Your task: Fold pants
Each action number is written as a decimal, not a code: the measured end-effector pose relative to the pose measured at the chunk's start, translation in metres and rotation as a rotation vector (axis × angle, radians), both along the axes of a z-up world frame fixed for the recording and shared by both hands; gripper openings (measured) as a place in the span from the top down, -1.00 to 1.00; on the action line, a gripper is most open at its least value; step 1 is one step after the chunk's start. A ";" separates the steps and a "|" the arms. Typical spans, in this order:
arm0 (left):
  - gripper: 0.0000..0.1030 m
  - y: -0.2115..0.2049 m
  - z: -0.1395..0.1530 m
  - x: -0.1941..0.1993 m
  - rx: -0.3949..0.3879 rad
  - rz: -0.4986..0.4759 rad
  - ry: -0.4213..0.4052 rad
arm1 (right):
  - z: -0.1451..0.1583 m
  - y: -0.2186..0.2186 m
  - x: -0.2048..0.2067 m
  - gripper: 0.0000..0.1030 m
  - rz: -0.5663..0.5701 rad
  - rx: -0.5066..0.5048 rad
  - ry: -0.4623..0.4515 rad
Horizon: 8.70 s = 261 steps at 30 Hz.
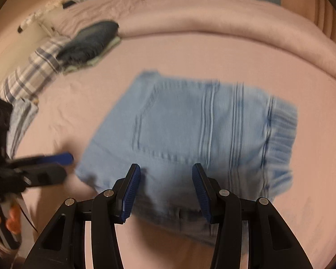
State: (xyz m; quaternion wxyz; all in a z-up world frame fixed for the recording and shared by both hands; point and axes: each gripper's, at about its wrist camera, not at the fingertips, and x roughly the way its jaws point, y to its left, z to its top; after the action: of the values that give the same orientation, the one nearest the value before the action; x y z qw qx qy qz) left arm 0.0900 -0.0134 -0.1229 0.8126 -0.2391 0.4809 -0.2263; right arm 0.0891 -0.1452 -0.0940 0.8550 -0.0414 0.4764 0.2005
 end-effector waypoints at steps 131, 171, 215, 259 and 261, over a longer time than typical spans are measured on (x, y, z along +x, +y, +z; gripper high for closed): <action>-0.56 -0.022 -0.004 0.103 0.041 0.001 0.074 | -0.010 -0.109 0.034 -0.86 -0.260 0.560 0.067; -0.32 0.085 0.034 0.040 -0.091 0.104 -0.061 | 0.043 -0.015 0.015 -0.66 -0.083 0.474 0.000; -0.32 0.077 0.025 0.096 -0.069 0.034 -0.015 | 0.043 -0.030 0.065 -0.66 -0.178 0.422 -0.029; -0.33 0.047 -0.015 0.139 0.050 -0.011 0.058 | 0.001 -0.067 0.119 -0.66 -0.272 0.392 0.030; -0.33 0.048 -0.015 0.138 0.058 -0.013 0.057 | 0.000 -0.068 0.119 -0.65 -0.275 0.391 0.033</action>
State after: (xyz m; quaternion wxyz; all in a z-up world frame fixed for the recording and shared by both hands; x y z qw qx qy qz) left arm 0.2285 0.0347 -0.1381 0.8038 -0.2186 0.5116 -0.2106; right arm 0.2083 -0.2131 -0.0942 0.8582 0.1934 0.4435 0.1714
